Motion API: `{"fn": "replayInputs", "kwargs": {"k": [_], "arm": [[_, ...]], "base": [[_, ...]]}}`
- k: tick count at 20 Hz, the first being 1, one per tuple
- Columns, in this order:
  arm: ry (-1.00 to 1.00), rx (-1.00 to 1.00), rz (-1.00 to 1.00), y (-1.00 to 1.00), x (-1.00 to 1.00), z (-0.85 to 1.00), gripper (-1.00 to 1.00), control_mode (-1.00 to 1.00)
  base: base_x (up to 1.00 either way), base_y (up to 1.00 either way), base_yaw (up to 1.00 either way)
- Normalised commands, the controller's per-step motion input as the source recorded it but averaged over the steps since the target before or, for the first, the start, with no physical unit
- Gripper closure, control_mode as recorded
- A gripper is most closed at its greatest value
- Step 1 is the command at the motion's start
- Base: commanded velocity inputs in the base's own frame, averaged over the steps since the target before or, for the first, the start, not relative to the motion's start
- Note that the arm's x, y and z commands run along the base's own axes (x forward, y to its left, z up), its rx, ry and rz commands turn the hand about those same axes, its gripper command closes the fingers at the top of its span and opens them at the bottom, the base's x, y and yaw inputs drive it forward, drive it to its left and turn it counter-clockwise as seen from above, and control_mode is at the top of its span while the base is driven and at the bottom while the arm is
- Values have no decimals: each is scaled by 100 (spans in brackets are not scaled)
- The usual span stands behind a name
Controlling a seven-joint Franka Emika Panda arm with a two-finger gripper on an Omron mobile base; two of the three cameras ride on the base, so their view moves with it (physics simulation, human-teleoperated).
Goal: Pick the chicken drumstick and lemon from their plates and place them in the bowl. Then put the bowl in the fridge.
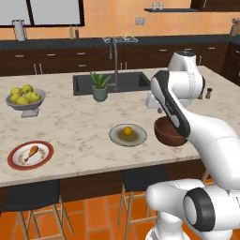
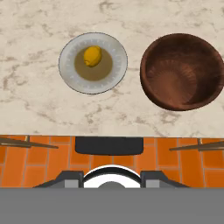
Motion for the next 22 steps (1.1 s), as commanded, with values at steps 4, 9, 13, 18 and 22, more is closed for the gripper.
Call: {"fn": "replayInputs", "kwargs": {"k": [4, 9, 13, 18, 22], "arm": [[0, 0, 0, 0, 0, 0, -100, 100], [0, 0, 0, 0, 0, 0, -100, 100], [0, 0, 0, 0, 0, 0, -100, 100], [0, 0, 0, 0, 0, 0, -100, 100], [0, 0, 0, 0, 0, 0, -100, 100]], "base": [[1, 0, 0], [28, 3, 0], [69, 32, -1], [48, 84, -4], [19, 66, -7]]}}
